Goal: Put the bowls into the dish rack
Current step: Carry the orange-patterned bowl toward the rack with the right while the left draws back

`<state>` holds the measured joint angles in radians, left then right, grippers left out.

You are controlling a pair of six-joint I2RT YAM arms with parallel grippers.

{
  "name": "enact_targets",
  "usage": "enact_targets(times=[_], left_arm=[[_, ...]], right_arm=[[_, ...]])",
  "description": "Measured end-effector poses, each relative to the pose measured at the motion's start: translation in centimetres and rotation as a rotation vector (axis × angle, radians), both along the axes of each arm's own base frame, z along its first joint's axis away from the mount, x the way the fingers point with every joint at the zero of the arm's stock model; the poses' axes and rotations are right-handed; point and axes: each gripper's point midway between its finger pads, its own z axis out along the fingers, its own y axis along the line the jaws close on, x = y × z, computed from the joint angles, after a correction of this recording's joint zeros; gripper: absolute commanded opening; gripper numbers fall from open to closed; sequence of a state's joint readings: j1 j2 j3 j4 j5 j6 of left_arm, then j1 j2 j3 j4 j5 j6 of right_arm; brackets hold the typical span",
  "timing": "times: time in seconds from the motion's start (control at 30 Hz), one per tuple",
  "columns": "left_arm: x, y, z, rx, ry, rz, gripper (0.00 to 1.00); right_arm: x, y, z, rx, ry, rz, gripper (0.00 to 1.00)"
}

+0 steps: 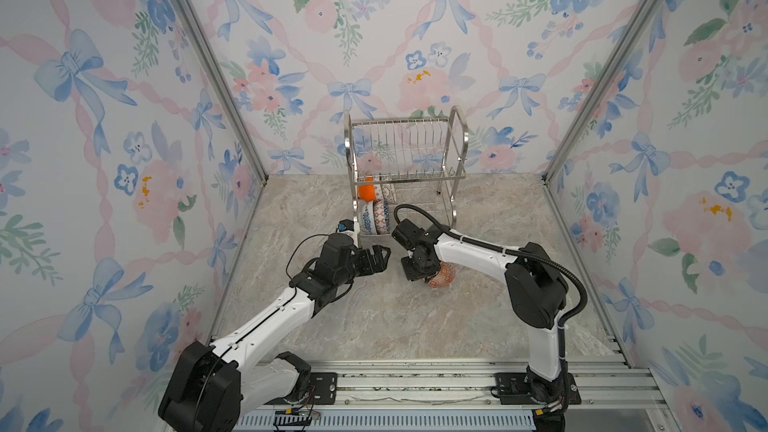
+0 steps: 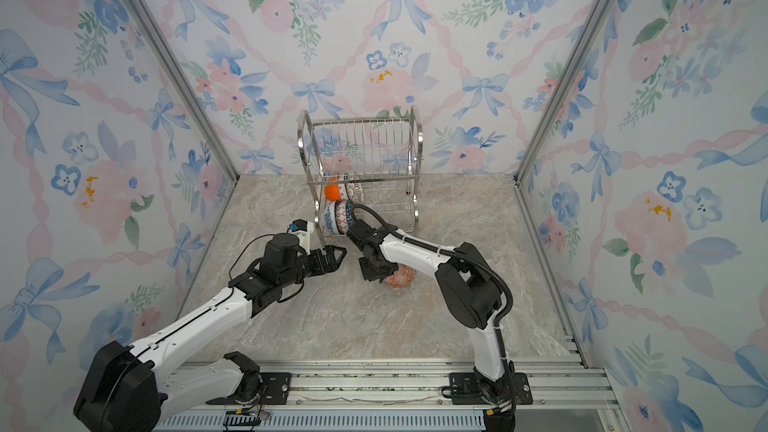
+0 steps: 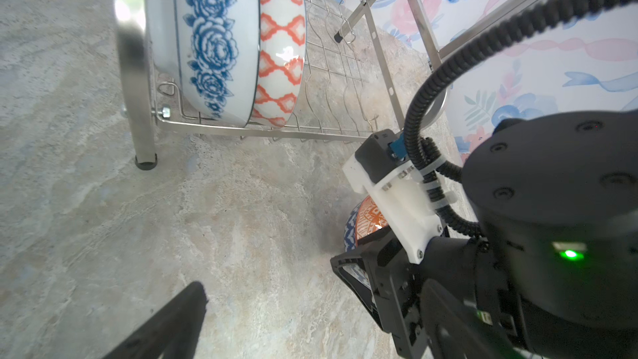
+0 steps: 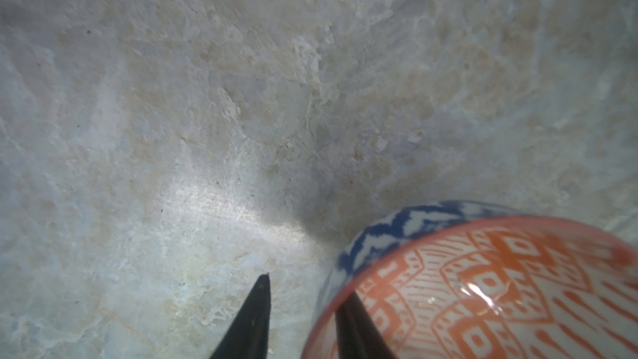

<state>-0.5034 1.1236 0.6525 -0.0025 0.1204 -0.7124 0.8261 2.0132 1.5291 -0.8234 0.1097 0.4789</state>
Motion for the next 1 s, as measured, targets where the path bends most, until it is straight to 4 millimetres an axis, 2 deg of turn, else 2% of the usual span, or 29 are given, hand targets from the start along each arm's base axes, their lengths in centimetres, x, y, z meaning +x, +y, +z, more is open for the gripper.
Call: enact_targets(times=[0.1, 0.3, 0.6, 0.83, 1.0], left_arm=[[0.0, 0.0, -0.1, 0.001, 0.002, -0.001, 0.98], [0.3, -0.1, -0.3, 0.008, 0.014, 0.000, 0.98], [0.6, -0.4, 0.1, 0.002, 0.010, -0.004, 0.98], [0.6, -0.5, -0.2, 0.004, 0.019, -0.007, 0.98], [0.6, -0.5, -0.2, 0.004, 0.019, -0.007, 0.98]], right_arm=[[-0.1, -0.3, 0.0, -0.016, 0.000, 0.005, 0.13], [0.2, -1.0, 1.0, -0.050, -0.033, 0.008, 0.00], [0.3, -1.0, 1.2, -0.040, -0.032, 0.009, 0.00], [0.0, -0.3, 2.4, 0.098, -0.008, -0.013, 0.00], [0.5, -0.2, 3.7, 0.171, -0.017, -0.040, 0.00]])
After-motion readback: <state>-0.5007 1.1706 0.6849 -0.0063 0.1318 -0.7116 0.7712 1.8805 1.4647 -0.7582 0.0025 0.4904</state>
